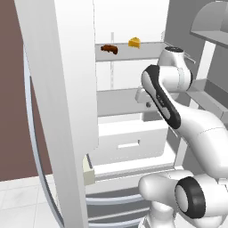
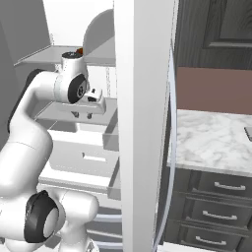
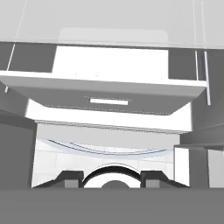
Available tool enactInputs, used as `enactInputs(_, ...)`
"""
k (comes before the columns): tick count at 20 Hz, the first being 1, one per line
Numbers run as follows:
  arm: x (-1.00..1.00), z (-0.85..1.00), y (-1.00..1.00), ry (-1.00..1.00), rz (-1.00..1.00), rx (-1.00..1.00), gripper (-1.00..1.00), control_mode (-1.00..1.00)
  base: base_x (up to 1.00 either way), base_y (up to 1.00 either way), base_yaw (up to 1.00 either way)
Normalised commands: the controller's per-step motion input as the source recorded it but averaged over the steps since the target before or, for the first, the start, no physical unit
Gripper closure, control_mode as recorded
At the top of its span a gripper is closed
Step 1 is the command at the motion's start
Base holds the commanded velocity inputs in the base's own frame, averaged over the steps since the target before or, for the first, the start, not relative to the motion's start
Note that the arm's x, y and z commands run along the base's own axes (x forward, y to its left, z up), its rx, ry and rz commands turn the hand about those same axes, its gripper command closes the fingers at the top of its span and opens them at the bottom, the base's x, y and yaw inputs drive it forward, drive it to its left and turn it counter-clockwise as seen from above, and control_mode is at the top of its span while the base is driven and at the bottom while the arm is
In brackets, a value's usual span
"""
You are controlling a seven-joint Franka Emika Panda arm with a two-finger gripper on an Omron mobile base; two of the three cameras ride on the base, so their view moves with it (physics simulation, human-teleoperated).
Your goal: Take the chicken drumstick from the fridge and place it on the digital scale on the counter by the fridge. Wait a few seconds for a reading, then move it to the plate on the dining counter.
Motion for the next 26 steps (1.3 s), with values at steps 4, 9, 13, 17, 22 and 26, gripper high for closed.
enactInputs(4, 0.0, -0.11, 0.06, -0.02, 0.0, 0.0, -1.0, -1.0, 0.0, 0.0, 0.0)
enactInputs(9, -0.42, 0.56, 0.13, -0.32, 0.06, 0.0, -1.0, -1.0, 0.0, 0.0, 0.0)
enactInputs(13, -0.55, 1.0, 0.26, -0.34, 0.04, 0.0, -1.0, -1.0, 0.0, 0.0, 0.0)
enactInputs(17, -0.28, 0.72, 0.42, -0.29, 0.0, 0.0, -1.0, -1.0, 0.0, 0.0, 0.0)
enactInputs(22, 0.0, 0.5, 0.81, -0.29, 0.0, 0.01, -1.0, -1.0, 0.0, 0.0, 0.0)
enactInputs(26, 0.24, 0.47, 0.68, -0.29, -0.02, 0.04, -1.0, -1.0, 0.0, 0.0, 0.0)
